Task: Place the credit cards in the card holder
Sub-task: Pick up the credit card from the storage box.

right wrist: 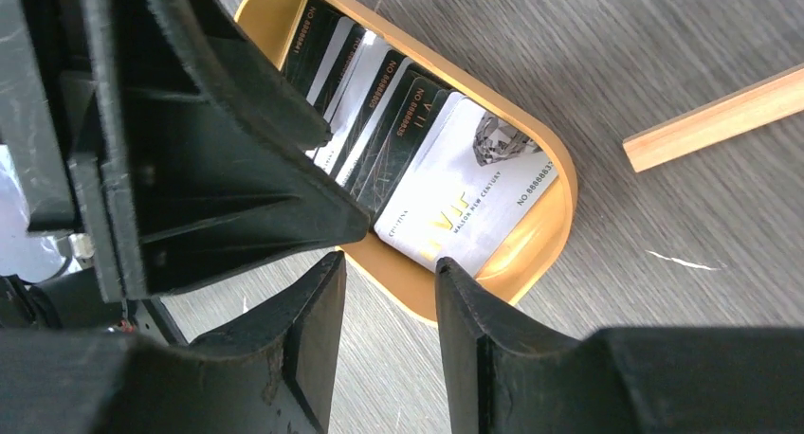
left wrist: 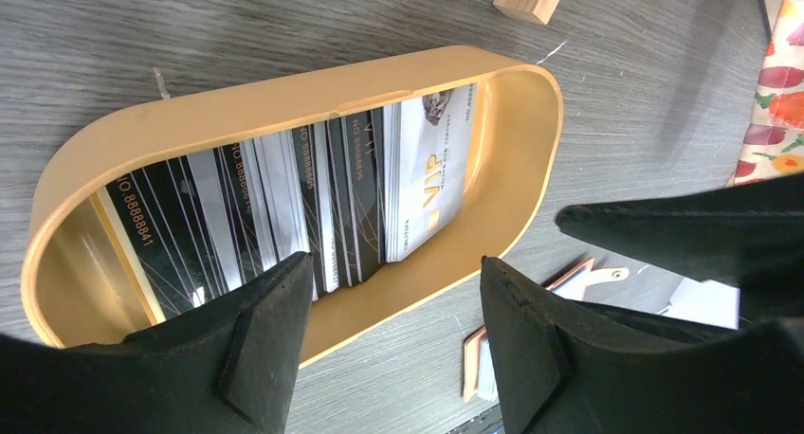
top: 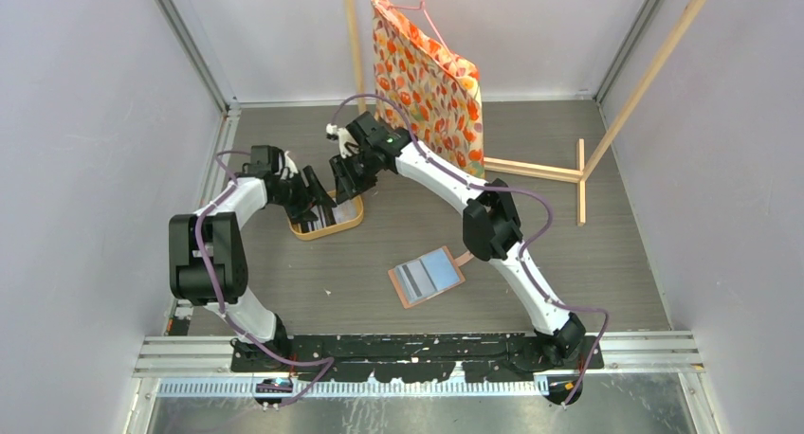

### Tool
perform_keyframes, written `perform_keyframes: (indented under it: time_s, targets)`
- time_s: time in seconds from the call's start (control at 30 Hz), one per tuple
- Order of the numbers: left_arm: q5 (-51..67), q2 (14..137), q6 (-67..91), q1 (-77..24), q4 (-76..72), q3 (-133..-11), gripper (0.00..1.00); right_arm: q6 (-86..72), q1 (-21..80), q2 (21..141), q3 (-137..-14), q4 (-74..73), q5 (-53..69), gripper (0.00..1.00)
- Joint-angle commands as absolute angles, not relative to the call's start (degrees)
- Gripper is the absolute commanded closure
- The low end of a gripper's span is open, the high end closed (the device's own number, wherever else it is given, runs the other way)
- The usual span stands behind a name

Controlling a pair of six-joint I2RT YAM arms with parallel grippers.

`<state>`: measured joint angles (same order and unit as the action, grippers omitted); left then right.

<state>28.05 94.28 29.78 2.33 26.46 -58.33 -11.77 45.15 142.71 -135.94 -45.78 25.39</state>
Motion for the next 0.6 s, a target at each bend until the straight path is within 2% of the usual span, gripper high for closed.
perform_keyframes:
  time_s: [0.0, 0.17, 0.3, 0.57]
  targets:
    - [26.3, 94.1, 28.4, 2.4, 28.0, -60.9, 0.34, -7.4, 45.2, 137.6, -137.6, -47.5, 22.4, 0.57]
    - [24.3, 94.7, 27.7, 1.3, 29.5, -61.8, 0.34, -7.9, 45.1, 137.2, -132.8, -46.0, 16.0, 0.59]
    - [21.1, 94.0, 26.6, 0.5, 30.8, -62.3, 0.33, -6.9, 45.0, 137.9, -132.1, -46.2, 11.2, 0.55]
    - [19.4, 96.0, 25.7, -2.4, 32.2, -63.8, 0.32, -8.1, 44.7, 139.6, -131.4, -45.8, 12.4, 0.49]
